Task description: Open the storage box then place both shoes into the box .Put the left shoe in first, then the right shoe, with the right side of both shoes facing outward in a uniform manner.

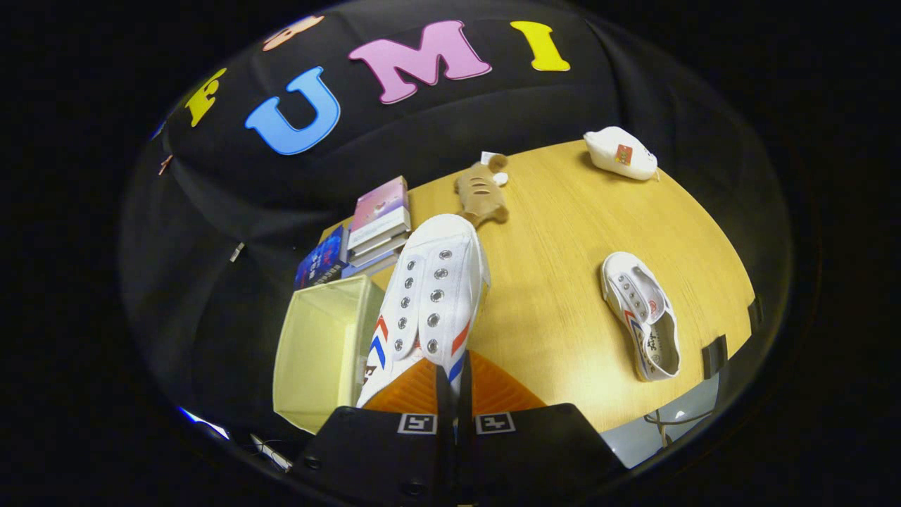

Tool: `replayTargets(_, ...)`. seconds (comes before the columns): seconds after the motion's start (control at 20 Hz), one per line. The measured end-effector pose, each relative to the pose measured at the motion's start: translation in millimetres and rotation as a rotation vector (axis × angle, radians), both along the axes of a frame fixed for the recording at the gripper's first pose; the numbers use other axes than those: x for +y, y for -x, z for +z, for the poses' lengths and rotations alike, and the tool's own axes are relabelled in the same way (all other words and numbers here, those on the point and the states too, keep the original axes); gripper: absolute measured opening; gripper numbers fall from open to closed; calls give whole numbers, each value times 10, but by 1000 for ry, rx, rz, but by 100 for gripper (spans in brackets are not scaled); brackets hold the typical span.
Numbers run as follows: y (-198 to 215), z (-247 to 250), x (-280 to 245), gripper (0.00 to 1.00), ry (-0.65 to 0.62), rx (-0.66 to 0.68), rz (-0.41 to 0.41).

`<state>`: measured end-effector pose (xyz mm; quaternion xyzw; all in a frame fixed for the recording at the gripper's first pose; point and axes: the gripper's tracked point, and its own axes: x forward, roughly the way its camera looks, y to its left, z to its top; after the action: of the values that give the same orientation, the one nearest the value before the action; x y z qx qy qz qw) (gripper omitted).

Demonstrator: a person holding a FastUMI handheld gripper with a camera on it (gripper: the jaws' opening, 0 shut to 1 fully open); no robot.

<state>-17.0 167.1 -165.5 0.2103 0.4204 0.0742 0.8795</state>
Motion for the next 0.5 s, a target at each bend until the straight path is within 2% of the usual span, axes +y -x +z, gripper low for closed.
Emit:
replayTargets(0.25,38,328,655,5,-75,-11,51)
replayTargets(0.5,96,276,1431,5,-125,27,144)
